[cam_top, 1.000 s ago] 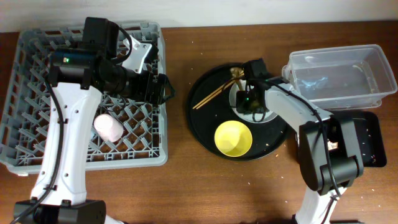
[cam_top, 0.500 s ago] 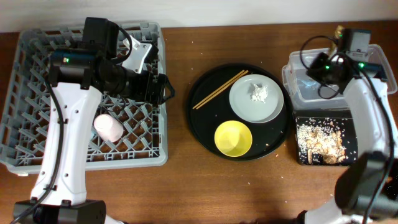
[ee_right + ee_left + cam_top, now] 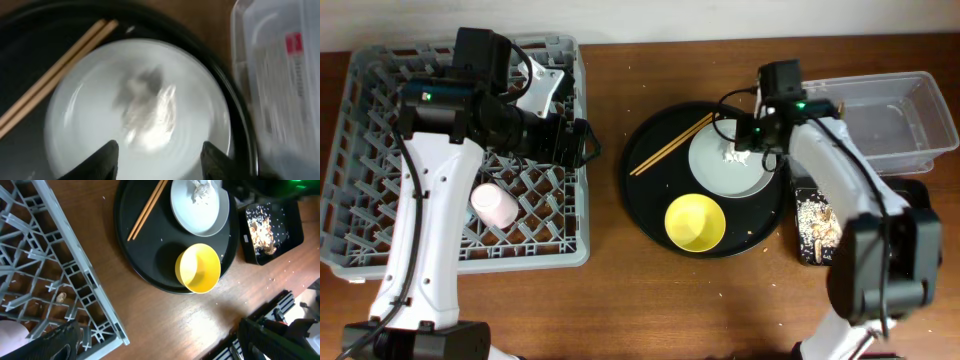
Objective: Sort waste into correct bins and load items into the dishwasher rack
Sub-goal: 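Grasp the white tissue with the right gripper and drop it in the clear bin, then grasp the wooden chopsticks with the left gripper and place them in the rack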
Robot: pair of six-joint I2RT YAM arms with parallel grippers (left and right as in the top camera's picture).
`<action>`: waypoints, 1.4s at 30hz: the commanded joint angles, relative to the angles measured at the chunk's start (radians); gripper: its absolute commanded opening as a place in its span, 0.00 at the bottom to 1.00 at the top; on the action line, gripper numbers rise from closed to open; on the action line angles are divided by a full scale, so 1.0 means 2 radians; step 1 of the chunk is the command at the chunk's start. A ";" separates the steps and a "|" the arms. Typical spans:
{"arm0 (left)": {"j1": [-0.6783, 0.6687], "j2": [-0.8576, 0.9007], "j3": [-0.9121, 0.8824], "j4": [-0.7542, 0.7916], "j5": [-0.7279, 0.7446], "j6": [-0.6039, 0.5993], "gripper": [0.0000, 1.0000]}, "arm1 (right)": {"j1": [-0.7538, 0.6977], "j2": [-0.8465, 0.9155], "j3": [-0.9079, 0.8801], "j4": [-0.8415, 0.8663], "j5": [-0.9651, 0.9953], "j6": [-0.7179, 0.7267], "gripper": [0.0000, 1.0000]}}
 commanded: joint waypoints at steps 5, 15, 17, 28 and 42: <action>0.001 -0.009 0.009 0.000 0.002 0.008 0.99 | 0.003 0.066 -0.008 0.031 -0.052 0.007 0.34; 0.001 -0.009 0.009 0.000 0.002 0.008 0.99 | -0.089 -0.092 0.024 -0.018 -0.135 0.056 0.04; 0.001 -0.009 0.009 0.000 0.002 0.008 0.99 | -0.139 -0.103 0.024 -0.016 -0.102 0.056 0.04; 0.001 -0.009 0.009 0.000 0.003 0.008 0.99 | -0.105 -0.204 0.030 -0.159 -0.205 -0.025 0.63; -0.149 0.142 -0.007 0.205 -0.158 0.008 0.56 | -0.014 -0.212 -0.007 -0.257 -0.138 0.028 0.88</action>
